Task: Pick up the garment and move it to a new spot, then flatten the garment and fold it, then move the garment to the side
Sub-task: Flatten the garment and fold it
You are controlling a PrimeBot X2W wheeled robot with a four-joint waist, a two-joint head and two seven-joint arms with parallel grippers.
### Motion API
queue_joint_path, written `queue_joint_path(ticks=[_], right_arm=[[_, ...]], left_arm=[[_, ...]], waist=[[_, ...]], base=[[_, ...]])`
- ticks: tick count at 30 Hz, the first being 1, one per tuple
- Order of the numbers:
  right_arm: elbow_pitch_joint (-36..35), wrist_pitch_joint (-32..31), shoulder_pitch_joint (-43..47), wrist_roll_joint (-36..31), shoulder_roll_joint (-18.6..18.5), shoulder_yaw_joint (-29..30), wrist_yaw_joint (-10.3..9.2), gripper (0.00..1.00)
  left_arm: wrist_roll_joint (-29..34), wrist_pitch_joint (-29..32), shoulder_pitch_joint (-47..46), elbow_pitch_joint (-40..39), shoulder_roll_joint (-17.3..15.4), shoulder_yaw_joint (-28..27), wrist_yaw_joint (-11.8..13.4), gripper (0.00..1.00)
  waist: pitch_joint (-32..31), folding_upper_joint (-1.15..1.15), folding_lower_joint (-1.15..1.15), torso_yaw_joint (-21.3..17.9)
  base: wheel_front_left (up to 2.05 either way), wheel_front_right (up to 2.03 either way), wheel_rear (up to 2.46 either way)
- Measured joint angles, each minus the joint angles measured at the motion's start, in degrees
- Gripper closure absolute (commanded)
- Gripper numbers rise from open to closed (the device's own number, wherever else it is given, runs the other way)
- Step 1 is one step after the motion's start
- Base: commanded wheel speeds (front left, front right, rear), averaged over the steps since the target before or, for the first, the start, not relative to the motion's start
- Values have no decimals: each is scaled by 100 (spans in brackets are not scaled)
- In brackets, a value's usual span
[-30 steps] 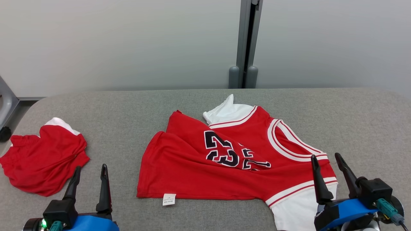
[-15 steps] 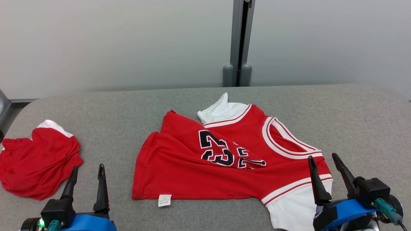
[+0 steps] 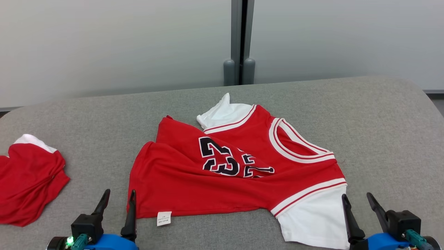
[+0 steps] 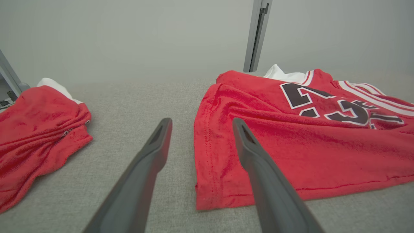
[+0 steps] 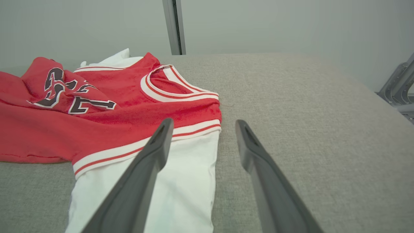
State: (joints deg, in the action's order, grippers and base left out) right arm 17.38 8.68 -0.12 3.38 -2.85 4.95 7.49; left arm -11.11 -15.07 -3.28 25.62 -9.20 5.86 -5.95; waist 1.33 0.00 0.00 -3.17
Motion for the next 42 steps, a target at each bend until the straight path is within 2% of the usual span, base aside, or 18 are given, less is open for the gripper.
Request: queue_joint_path(ticks=[12,25,26,27,28,29,30,35,42], right_arm=[[858,151,46,125,2,-130,0,0],[1795,309,-187,296,-31,-595,-9,0],[1827,335,-199,341,-37,-654,-10,3],[1845,350,-199,375,-40,-705,-11,53],[1859,359,-199,391,-42,-736,-11,93],[1866,380,-202,411,-44,-770,-12,100],[1875,402,-203,444,-44,-806,-11,100],[1884,485,-237,488,-52,-915,-1,100],[1445,604,-263,581,-225,-912,0,100]], left_arm=[[-238,1,-294,1334,-65,244,-115,0],[-528,0,-767,2057,-65,620,-146,0],[-556,0,-792,2116,-71,680,-146,0],[-602,-1,-818,2161,-70,740,-146,0],[-662,-3,-846,2209,-70,790,-146,23],[-719,-13,-877,2269,-73,851,-147,78],[-761,-18,-895,2292,-86,915,-147,100],[-921,-8,-923,2216,-132,1055,-148,100],[-987,-7,-769,1399,-286,943,-149,100]], waist=[[247,0,0,-167],[371,0,0,-139],[371,0,0,-143],[374,0,0,-148],[374,0,0,-153],[374,0,0,-159],[372,0,0,-166],[344,0,0,-181],[291,0,0,-123]], base=[[0,0,0],[0,0,0],[0,0,0],[0,0,0],[0,0,0],[0,0,0],[0,0,0],[0,0,0],[0,0,0]])
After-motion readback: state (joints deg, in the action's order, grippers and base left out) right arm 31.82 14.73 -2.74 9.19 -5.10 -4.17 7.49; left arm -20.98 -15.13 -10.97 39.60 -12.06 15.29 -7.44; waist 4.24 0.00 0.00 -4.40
